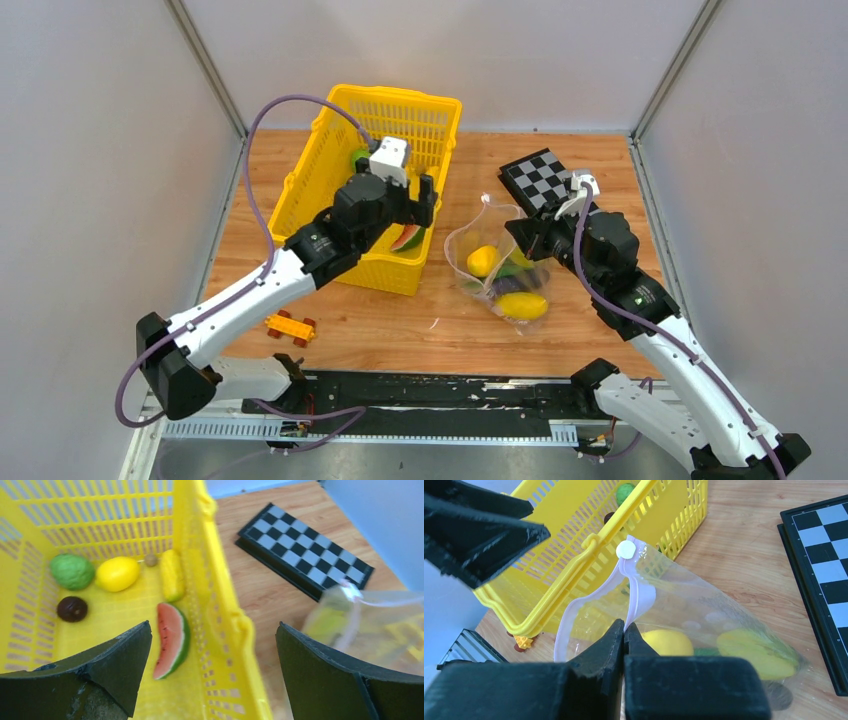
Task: Place the food in the zip-top bag and seal the zipper
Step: Pick up the fake fruit from the bin.
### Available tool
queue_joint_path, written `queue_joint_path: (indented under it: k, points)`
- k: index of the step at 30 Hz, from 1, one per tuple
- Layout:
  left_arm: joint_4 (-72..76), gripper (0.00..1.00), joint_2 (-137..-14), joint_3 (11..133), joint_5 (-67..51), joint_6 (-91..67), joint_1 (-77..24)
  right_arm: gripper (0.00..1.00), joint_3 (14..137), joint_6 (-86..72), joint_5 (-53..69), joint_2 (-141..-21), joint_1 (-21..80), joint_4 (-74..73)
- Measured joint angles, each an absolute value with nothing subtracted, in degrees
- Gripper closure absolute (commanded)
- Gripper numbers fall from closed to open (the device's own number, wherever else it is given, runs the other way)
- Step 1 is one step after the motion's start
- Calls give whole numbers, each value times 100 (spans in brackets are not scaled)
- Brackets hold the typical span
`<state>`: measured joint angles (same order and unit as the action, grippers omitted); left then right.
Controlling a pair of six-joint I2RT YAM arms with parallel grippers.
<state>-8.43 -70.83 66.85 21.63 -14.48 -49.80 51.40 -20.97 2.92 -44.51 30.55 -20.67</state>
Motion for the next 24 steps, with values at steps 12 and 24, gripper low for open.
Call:
queue_joint_path:
  k: [12,24]
  points:
    - [-1479,0,-8340,7537,1358,-1806,-3426,100,5140,-2097,292,-4493,3055,-2067]
    - [-1409,0,-10608,8586,-242,-794,-2473,100,5142,-2097,292,-4580,3055,-2067]
